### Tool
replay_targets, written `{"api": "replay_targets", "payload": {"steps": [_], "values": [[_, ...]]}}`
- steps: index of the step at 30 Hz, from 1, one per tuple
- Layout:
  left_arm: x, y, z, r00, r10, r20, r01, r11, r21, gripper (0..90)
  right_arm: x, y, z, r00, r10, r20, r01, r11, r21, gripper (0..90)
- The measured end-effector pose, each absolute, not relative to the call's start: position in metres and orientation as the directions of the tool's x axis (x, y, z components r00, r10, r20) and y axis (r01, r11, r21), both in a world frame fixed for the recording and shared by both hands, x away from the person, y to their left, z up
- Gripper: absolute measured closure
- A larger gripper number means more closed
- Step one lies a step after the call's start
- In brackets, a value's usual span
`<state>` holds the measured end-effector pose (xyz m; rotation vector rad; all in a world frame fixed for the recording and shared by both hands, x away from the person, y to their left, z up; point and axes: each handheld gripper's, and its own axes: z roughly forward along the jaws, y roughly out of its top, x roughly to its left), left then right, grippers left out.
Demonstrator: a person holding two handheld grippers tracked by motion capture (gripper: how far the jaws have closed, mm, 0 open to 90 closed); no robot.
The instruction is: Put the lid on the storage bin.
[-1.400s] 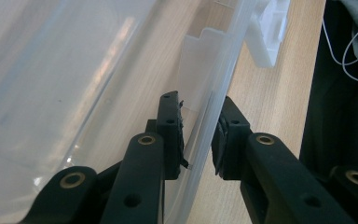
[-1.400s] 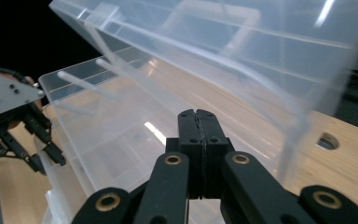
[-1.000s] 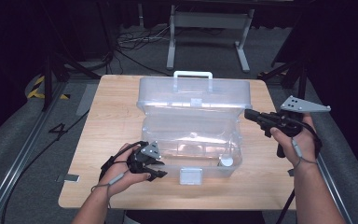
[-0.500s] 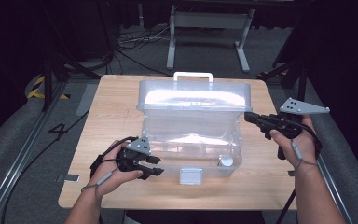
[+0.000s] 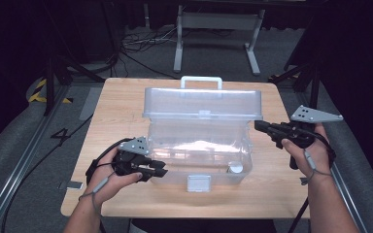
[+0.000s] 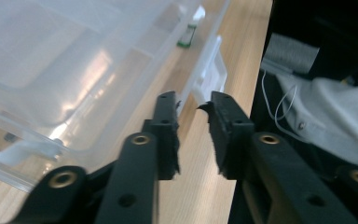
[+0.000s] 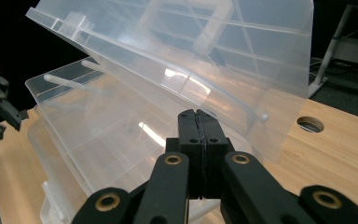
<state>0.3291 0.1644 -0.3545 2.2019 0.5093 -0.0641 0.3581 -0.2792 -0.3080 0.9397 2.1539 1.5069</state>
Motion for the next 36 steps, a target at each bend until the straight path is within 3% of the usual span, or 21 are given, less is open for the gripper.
{"api": "replay_targets", "payload": {"steps": [4, 11, 36], "values": [[0.330, 0.172, -0.349, 0.908, 0.351, -0.229, 0.390, -0.505, 0.770, 83.3, 0.355, -0.280, -0.310, -0.721, 0.687, 0.089, 0.322, 0.218, 0.921, 90.0], [0.330, 0.182, -0.340, 0.913, 0.339, -0.229, 0.373, -0.460, 0.806, 89.2, 0.350, -0.280, -0.314, -0.723, 0.685, 0.090, 0.325, 0.222, 0.919, 90.0], [0.333, 0.193, -0.337, 0.825, 0.536, -0.179, 0.409, -0.349, 0.843, 89.5, 0.333, -0.283, -0.336, -0.729, 0.673, 0.121, 0.325, 0.186, 0.927, 90.0]]}}
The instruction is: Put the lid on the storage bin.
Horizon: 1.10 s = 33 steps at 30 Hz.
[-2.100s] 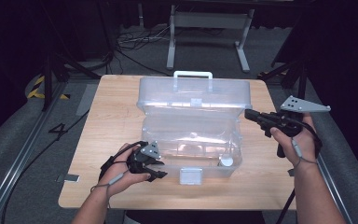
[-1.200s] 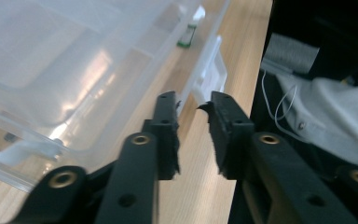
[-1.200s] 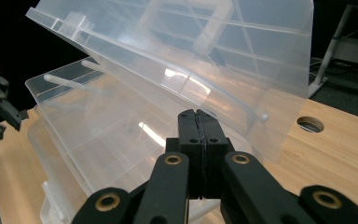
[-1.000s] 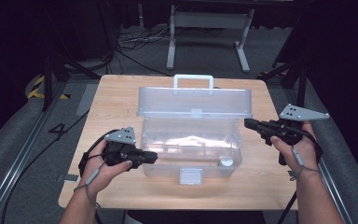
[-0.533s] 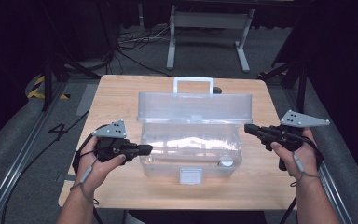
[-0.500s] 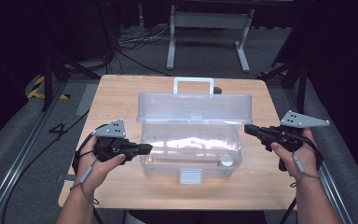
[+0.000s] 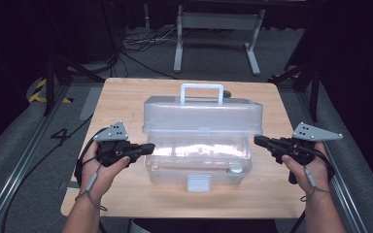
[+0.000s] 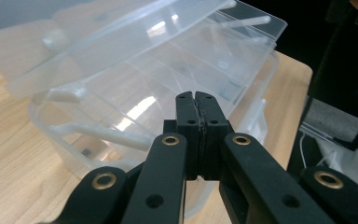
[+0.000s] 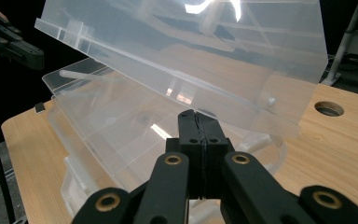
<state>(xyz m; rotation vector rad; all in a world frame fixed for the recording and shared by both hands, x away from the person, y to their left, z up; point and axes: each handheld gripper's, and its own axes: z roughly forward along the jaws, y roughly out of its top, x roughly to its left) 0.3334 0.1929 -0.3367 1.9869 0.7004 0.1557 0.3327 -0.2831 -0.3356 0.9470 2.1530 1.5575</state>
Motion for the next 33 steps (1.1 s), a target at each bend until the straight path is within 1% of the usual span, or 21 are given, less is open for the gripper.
{"api": "replay_targets", "payload": {"steps": [10, 16, 22, 33], "values": [[0.336, 0.196, -0.340, 0.772, 0.608, -0.186, 0.427, -0.279, 0.860, 89.7, 0.327, -0.285, -0.338, -0.729, 0.673, 0.121, 0.332, 0.194, 0.923, 90.0], [0.339, 0.197, -0.341, 0.750, 0.629, -0.203, 0.449, -0.259, 0.855, 89.7, 0.325, -0.284, -0.341, -0.733, 0.671, 0.114, 0.336, 0.211, 0.918, 90.0], [0.339, 0.196, -0.342, 0.738, 0.640, -0.215, 0.473, -0.263, 0.841, 89.8, 0.323, -0.284, -0.343, -0.739, 0.664, 0.112, 0.341, 0.225, 0.913, 90.0], [0.338, 0.196, -0.342, 0.736, 0.643, -0.211, 0.488, -0.289, 0.823, 89.9, 0.320, -0.285, -0.344, -0.741, 0.662, 0.112, 0.355, 0.245, 0.902, 90.0]]}}
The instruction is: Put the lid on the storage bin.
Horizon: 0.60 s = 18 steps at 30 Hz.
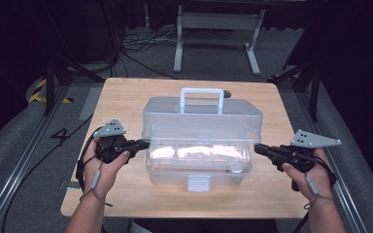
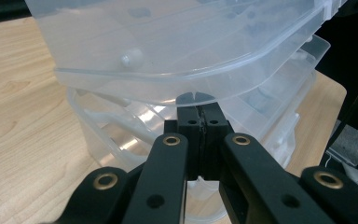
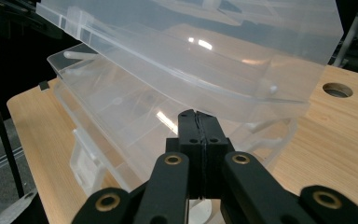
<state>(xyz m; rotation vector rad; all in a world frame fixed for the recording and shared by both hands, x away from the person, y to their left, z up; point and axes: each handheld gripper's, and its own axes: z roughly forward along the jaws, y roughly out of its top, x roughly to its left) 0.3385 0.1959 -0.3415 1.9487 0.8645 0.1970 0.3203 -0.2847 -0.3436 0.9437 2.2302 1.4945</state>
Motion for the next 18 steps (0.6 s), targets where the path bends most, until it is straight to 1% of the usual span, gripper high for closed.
{"api": "replay_targets", "payload": {"steps": [2, 18], "values": [[0.3386, 0.1956, -0.3416, 0.736, 0.645, -0.205, 0.494, -0.305, 0.814, 89.9, 0.3199, -0.2852, -0.3440, -0.738, 0.663, 0.127, 0.374, 0.244, 0.895, 90.0], [0.3369, 0.1956, -0.3399, 0.744, 0.635, -0.209, 0.531, -0.372, 0.761, 89.8, 0.3148, -0.2840, -0.3426, -0.728, 0.675, 0.120, 0.421, 0.302, 0.855, 90.0]]}}
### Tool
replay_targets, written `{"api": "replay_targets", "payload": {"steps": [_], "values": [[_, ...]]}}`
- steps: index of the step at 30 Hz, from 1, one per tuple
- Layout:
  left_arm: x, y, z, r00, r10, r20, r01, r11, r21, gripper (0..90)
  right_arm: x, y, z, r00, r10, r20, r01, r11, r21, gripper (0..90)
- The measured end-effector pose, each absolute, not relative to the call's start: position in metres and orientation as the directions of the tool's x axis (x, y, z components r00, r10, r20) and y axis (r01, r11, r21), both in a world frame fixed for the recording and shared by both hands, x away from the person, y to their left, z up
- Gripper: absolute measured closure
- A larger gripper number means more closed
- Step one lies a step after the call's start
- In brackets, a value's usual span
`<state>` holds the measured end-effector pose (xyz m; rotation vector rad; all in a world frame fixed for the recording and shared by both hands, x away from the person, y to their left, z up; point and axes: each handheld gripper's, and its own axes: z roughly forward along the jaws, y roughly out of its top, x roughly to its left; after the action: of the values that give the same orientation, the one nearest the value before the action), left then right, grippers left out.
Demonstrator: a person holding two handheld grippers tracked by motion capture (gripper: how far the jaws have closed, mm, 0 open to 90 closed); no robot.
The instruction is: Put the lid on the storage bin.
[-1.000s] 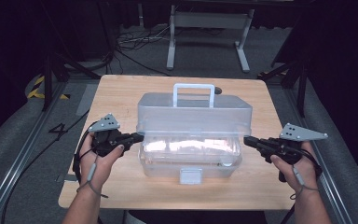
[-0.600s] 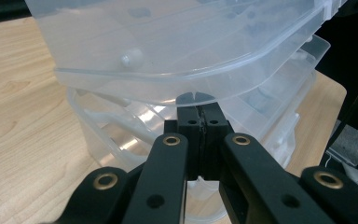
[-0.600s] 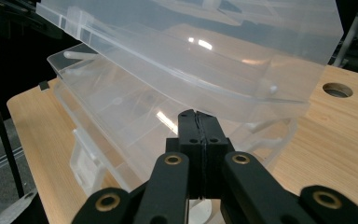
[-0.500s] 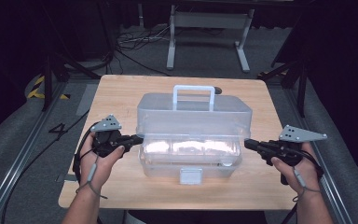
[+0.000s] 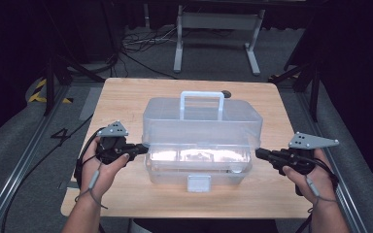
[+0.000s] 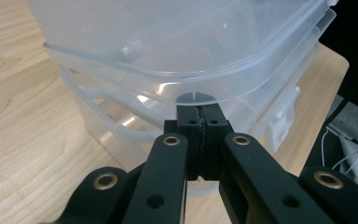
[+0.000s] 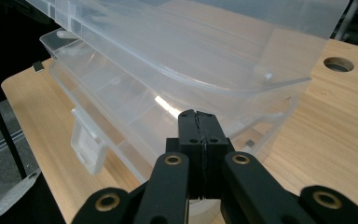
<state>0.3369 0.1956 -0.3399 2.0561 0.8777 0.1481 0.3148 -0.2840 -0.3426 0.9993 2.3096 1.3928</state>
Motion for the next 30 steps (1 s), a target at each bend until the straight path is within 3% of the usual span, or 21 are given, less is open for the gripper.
{"api": "replay_targets", "payload": {"steps": [30], "values": [[0.3327, 0.1896, -0.3402, 0.763, 0.624, -0.170, 0.560, -0.506, 0.656, 89.8, 0.3131, -0.2779, -0.3477, -0.725, 0.681, 0.105, 0.490, 0.404, 0.772, 90.0]]}}
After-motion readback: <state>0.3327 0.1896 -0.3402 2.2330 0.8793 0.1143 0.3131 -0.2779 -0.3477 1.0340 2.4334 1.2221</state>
